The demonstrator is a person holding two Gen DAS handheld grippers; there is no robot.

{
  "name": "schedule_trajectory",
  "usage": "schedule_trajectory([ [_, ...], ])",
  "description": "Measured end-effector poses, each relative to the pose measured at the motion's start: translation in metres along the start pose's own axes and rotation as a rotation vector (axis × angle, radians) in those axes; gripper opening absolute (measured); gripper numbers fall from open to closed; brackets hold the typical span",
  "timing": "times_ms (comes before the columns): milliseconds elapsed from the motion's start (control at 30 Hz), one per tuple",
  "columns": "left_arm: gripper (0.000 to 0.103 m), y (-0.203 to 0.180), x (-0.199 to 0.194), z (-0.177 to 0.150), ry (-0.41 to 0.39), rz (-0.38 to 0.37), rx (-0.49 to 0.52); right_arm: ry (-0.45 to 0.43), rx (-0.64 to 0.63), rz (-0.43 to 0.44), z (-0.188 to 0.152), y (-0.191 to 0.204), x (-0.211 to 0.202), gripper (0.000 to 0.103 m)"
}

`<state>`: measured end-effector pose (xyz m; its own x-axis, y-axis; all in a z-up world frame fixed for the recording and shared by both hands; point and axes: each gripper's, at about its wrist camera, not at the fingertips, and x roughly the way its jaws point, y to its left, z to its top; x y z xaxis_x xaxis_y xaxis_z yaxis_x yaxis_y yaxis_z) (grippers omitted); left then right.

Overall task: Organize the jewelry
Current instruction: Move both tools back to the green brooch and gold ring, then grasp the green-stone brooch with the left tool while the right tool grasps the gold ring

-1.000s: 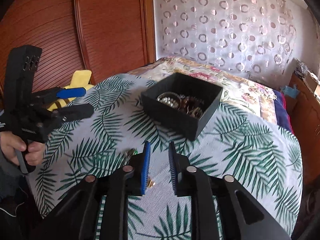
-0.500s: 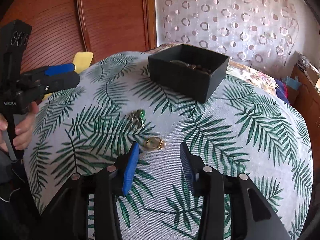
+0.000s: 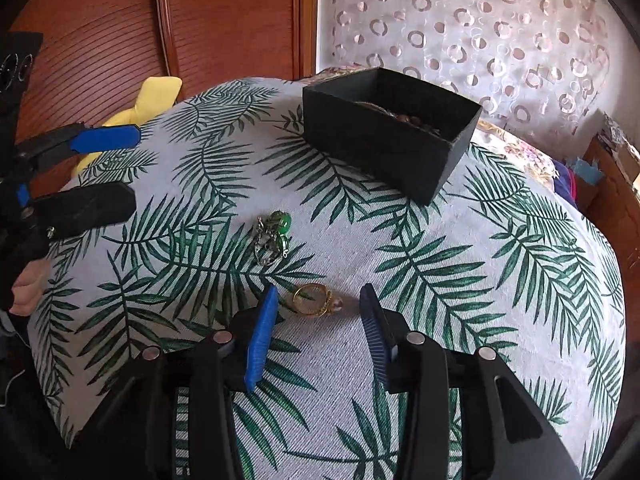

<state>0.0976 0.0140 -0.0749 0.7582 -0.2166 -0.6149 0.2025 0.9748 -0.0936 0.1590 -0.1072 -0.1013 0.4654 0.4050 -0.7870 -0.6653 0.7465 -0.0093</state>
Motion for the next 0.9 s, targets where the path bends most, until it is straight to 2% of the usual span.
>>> schedule_trajectory([
  [33,0.095,0.000,0.001,0.000,0.003,-0.005,0.000,0.000,-0.002,-0.001,0.000,0.000,0.000,0.045],
  [100,0.095,-0.001,0.002,0.000,0.008,-0.012,-0.003,-0.005,-0.015,0.008,-0.001,0.003,-0.001,0.027],
  [500,0.095,-0.012,0.020,0.004,0.070,-0.010,0.038,-0.025,-0.005,-0.007,-0.010,-0.006,-0.019,0.027],
  [533,0.092,-0.014,0.022,0.005,0.071,-0.013,0.048,-0.031,0.004,-0.007,-0.011,-0.009,-0.022,0.027],
  [567,0.084,-0.016,0.024,0.007,0.078,-0.019,0.057,-0.037,0.012,-0.006,-0.012,-0.012,-0.025,0.027],
  [633,0.074,-0.020,0.030,0.010,0.098,-0.039,0.068,-0.046,0.027,-0.010,-0.015,-0.018,-0.031,0.027],
  [767,0.044,-0.027,0.046,0.015,0.137,-0.072,0.081,-0.056,0.046,-0.015,-0.020,-0.025,-0.038,0.027],
  [900,0.039,-0.034,0.066,0.018,0.182,-0.057,0.111,-0.069,0.058,-0.011,-0.024,-0.028,-0.043,0.027],
])
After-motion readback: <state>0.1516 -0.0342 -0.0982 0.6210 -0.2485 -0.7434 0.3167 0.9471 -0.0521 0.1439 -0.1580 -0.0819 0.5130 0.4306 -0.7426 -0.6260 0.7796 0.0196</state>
